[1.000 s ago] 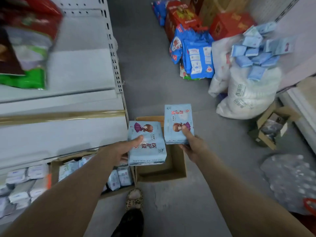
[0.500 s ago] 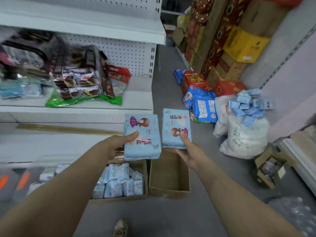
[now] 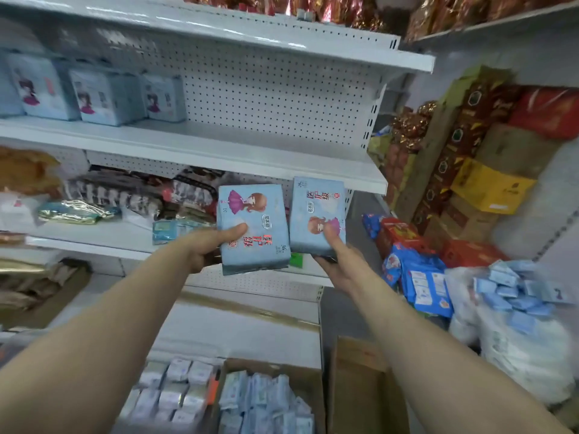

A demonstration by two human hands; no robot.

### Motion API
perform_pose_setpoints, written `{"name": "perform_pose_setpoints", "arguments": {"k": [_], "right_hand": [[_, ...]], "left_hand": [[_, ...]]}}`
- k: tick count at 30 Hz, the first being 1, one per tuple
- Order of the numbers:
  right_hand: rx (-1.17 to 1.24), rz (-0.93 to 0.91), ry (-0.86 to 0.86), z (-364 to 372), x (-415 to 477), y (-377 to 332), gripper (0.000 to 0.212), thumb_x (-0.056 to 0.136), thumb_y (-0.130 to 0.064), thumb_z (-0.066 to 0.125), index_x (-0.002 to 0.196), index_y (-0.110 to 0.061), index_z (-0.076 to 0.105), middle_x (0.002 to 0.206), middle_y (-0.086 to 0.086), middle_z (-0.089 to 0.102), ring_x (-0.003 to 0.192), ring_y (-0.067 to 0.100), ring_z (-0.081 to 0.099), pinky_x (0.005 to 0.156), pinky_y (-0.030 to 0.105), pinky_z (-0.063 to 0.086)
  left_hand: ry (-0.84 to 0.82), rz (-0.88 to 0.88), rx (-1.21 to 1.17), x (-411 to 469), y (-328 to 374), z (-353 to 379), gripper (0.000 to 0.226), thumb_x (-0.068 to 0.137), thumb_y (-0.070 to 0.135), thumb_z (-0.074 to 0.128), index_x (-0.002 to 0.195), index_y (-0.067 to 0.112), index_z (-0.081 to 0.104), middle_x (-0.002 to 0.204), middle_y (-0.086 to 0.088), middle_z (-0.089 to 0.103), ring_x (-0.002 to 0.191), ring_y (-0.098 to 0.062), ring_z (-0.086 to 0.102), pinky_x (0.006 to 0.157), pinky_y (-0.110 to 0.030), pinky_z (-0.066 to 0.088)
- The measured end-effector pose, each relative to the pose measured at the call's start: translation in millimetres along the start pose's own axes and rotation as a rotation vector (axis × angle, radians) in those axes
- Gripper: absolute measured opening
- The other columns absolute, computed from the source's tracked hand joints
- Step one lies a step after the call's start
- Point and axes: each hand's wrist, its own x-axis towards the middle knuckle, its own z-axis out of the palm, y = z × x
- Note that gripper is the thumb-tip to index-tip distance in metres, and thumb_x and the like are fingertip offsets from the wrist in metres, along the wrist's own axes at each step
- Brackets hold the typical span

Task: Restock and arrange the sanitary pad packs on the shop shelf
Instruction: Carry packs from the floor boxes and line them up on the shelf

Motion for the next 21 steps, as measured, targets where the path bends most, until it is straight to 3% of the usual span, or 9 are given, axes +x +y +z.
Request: {"name": "perform_pose_setpoints", "arguments": {"k": [2,5,7,11,14,17,19,21], "right_hand": [[0.004,-0.014,-0.025,36.1,2.5,0.8,0.057,0.077,-0.032,0.081,0.122,-0.004,0.06,0.114,0.011,0.071,0.104,0.023,0.07,0.089,0.038,0.058],[0.015,-0.017,-0.02,89.9,8.2,2.4,0.038,0.087,-0.025,0.077,0.114,-0.005,0.059,0.112,0.012,0.068,0.103,0.023,0.068,0.084,0.037,0.059],[0.006,-0.031,-0.022,124.9,10.4,3.3,0.045,0.086,-0.027,0.078,0.117,-0.002,0.059,0.113,0.013,0.067,0.101,0.022,0.067,0.079,0.034,0.061],[0.027,-0.054,-0.036,179.9,13.3,9.3,0.054,0.081,-0.028,0.08,0.12,0.002,0.056,0.111,0.014,0.066,0.097,0.021,0.065,0.074,0.03,0.062],[0.044,-0.074,-0.058,210.0,18.6,15.6,0.081,0.07,-0.032,0.086,0.132,0.005,0.05,0.126,0.019,0.062,0.114,0.03,0.063,0.082,0.036,0.062],[0.021,-0.084,-0.081,241.2,26.1,21.2,0.08,0.064,-0.035,0.085,0.127,0.004,0.053,0.127,0.018,0.062,0.12,0.03,0.06,0.096,0.042,0.057],[-0.014,-0.09,-0.093,259.8,34.6,21.9,0.067,0.071,-0.034,0.083,0.121,0.002,0.057,0.123,0.018,0.065,0.115,0.029,0.062,0.094,0.039,0.058],[-0.035,-0.099,-0.094,277.3,48.3,21.5,0.055,0.081,-0.032,0.08,0.119,0.001,0.058,0.121,0.017,0.065,0.109,0.025,0.063,0.085,0.034,0.061]], "left_hand": [[0.005,0.033,-0.001,-2.5,20.2,-31.4,0.034,0.081,0.028,0.077,0.108,0.01,0.068,0.102,-0.004,0.075,0.087,-0.016,0.07,0.076,-0.027,0.055],[0.009,0.088,0.015,-4.8,50.4,-78.4,0.056,0.062,0.032,0.082,0.11,0.006,0.069,0.1,-0.009,0.077,0.09,-0.02,0.072,0.083,-0.033,0.056],[0.008,0.11,0.041,-4.1,69.8,-107.5,0.062,0.06,0.033,0.083,0.113,0.004,0.068,0.104,-0.012,0.076,0.091,-0.023,0.073,0.082,-0.034,0.056],[-0.009,0.154,0.077,-3.0,103.4,-156.4,0.04,0.079,0.033,0.076,0.109,0.008,0.068,0.089,-0.007,0.078,0.072,-0.015,0.075,0.064,-0.028,0.059],[0.016,0.192,0.083,-0.8,119.6,-183.6,0.025,0.087,0.03,0.073,0.1,0.009,0.068,0.085,-0.004,0.077,0.065,-0.013,0.073,0.063,-0.027,0.058],[0.052,0.214,0.06,2.4,132.7,-209.8,0.038,0.073,0.032,0.08,0.101,0.008,0.069,0.089,-0.009,0.078,0.076,-0.02,0.072,0.067,-0.032,0.056],[0.061,0.209,0.047,8.1,139.5,-226.7,0.049,0.065,0.035,0.082,0.104,0.008,0.069,0.085,-0.008,0.078,0.081,-0.023,0.072,0.07,-0.035,0.056],[0.062,0.207,0.034,16.3,145.9,-243.0,0.068,0.053,0.038,0.086,0.11,0.007,0.069,0.095,-0.011,0.078,0.092,-0.028,0.073,0.082,-0.042,0.058]]}}
